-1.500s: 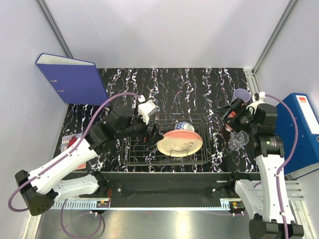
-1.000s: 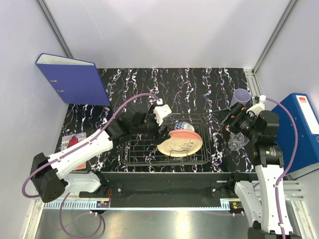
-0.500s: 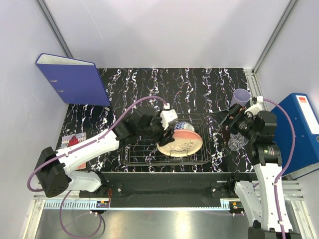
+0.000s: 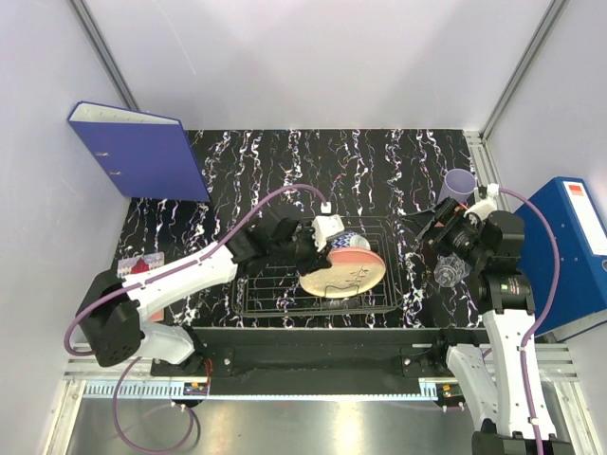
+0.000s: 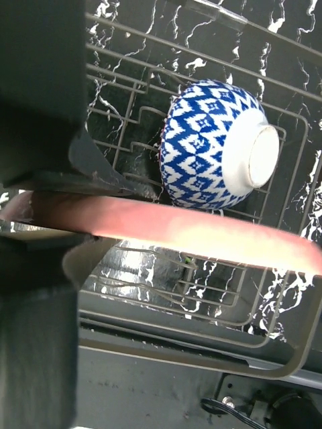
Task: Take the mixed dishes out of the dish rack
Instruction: Pick up the plate from the dish rack.
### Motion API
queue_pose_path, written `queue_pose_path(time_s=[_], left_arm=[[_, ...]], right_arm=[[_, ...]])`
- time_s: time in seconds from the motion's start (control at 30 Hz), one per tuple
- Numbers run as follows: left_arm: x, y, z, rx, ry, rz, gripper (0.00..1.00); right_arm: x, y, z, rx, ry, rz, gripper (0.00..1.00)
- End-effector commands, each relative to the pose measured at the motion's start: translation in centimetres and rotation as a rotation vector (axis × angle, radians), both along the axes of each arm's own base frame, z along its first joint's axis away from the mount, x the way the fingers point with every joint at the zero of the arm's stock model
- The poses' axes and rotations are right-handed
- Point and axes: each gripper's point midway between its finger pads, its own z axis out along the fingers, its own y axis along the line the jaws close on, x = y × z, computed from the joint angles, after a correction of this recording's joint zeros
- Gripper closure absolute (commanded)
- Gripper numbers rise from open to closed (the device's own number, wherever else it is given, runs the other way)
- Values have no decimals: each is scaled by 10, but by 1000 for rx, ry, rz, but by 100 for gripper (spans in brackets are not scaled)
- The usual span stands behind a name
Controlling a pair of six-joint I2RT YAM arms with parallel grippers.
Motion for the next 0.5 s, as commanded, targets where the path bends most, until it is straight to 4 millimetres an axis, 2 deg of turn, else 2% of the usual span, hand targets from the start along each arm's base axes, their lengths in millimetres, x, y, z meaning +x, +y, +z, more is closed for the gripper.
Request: queue_pose_path(time_s=[0.0,0.13,0.47], left_arm=[[-4,-7,12,-42,-20,-39,85],[1,-1,27,-42,-76,-21,99],[6,8,92,-94,-233,-23,100]], right_arm=[[1,4,8,6,-39,26,12],[1,5,8,8,-41,27,12],[0,6,11,11,-47,34,12]])
